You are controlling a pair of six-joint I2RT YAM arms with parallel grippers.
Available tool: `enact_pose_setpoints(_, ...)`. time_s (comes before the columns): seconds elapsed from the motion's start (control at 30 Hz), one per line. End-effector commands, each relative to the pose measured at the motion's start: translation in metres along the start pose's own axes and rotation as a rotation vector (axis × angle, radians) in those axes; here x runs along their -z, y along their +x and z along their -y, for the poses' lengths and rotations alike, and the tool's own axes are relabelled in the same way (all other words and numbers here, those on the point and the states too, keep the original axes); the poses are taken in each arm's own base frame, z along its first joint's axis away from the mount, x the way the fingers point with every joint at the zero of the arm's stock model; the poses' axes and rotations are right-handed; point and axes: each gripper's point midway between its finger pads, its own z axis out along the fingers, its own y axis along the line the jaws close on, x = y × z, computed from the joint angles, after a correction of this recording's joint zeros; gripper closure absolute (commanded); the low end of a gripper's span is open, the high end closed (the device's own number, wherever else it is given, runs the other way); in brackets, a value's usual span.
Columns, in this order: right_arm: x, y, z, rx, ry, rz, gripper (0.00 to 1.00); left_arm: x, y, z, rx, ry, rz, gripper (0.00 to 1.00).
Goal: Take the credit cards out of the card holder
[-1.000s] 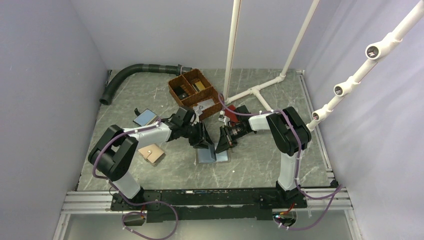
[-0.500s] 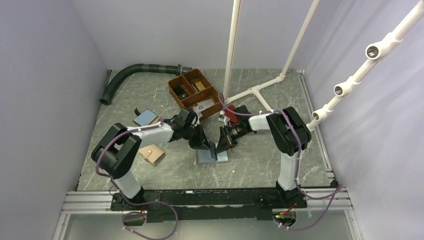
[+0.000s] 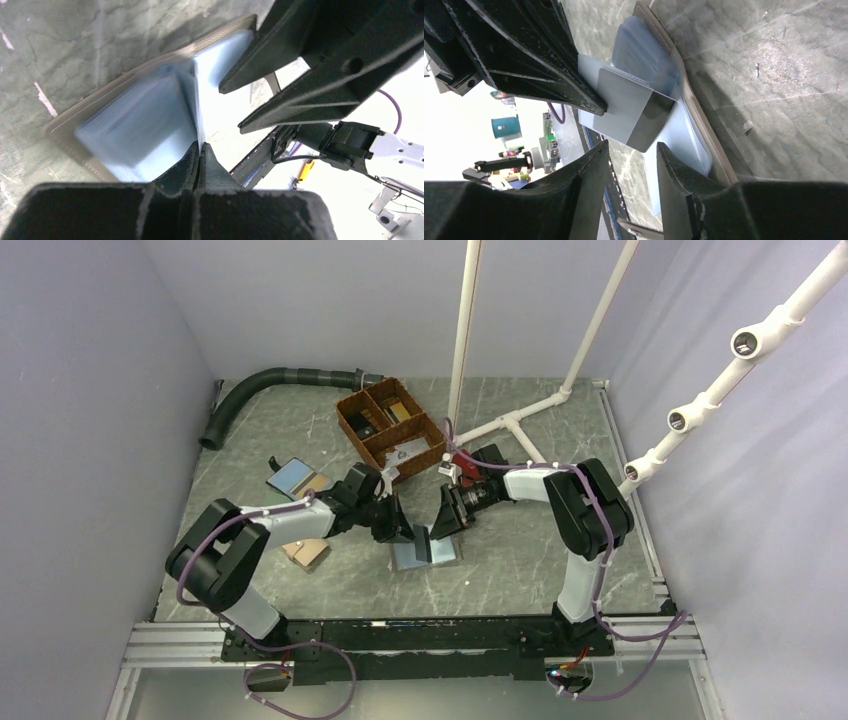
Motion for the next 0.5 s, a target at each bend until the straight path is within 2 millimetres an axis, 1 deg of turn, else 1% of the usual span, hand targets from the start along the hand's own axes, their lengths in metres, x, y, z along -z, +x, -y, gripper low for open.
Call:
enact_pose_setpoints(0.0,0.010,-0.009,-0.014,0.065,-0.048,0.036,0.56,0.015,-0.014,0.030,-0.152,0.122,0.086,1.00)
enact_pose_setpoints(0.07,0.011,-0.009,-0.017,0.065,-0.067,0.039,0.54,0.018,-0.016,0.034,-0.166,0.145,0.103,1.00)
enact_pose_setpoints(0.2,0.012,-0.010,-0.029,0.059,-0.131,0.043,0.53,0.022,-0.017,0.043,-0.179,0.200,0.128,1.00)
enact_pose_setpoints(0.37,0.012,-0.011,-0.032,0.033,-0.171,0.043,0.52,0.029,-0.020,0.052,-0.176,0.266,0.163,1.00)
enact_pose_setpoints(0.47,0.014,-0.011,-0.038,0.028,-0.204,0.042,0.51,0.035,-0.022,0.057,-0.171,0.309,0.190,1.00)
